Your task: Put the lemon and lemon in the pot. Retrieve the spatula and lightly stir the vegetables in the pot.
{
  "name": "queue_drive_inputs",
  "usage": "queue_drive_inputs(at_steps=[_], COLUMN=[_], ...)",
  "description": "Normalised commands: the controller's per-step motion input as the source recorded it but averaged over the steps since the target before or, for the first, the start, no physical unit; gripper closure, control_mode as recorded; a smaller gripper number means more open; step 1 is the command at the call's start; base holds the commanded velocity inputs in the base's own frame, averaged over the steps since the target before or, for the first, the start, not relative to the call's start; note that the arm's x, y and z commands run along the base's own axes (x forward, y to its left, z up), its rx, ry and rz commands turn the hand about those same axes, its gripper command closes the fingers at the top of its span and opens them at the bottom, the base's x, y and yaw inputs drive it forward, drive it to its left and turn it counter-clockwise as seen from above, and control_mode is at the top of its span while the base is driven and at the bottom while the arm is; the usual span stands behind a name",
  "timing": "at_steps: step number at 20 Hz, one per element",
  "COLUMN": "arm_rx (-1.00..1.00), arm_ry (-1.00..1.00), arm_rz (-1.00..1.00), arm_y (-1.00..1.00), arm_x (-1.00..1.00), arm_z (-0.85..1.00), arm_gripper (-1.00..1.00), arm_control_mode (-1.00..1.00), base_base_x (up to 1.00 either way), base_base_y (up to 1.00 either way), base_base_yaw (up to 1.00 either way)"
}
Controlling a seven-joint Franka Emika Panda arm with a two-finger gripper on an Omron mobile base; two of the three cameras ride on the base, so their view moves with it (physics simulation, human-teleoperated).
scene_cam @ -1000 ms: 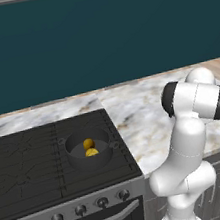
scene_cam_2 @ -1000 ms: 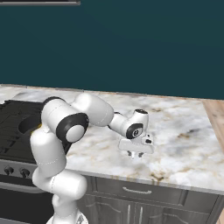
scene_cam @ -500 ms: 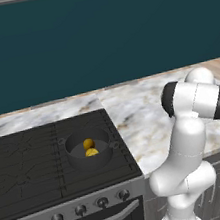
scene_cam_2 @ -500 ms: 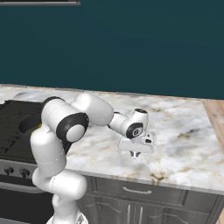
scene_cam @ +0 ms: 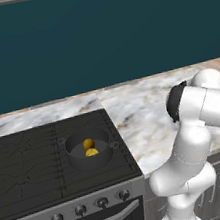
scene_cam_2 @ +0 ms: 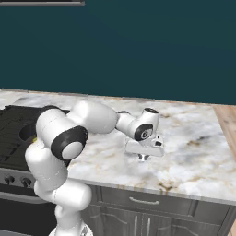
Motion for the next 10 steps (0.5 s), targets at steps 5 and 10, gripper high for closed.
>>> queue_drive_inputs(at_steps=[5,10], arm_rx=[0.09,0.03], arm_ry=[-0.05,0.02], arm_rz=[0.00,0.00], arm_y=[0.05,0.28], arm_x=[-0.04,-0.19], arm_z=[0.99,1.00], arm_gripper=[1.00,1.00], arm_control_mode=[-1.00,-1.00], base_base_x=[0.00,0.00], base_base_y=[0.00,0.00], base_base_yaw=[0.00,0.00])
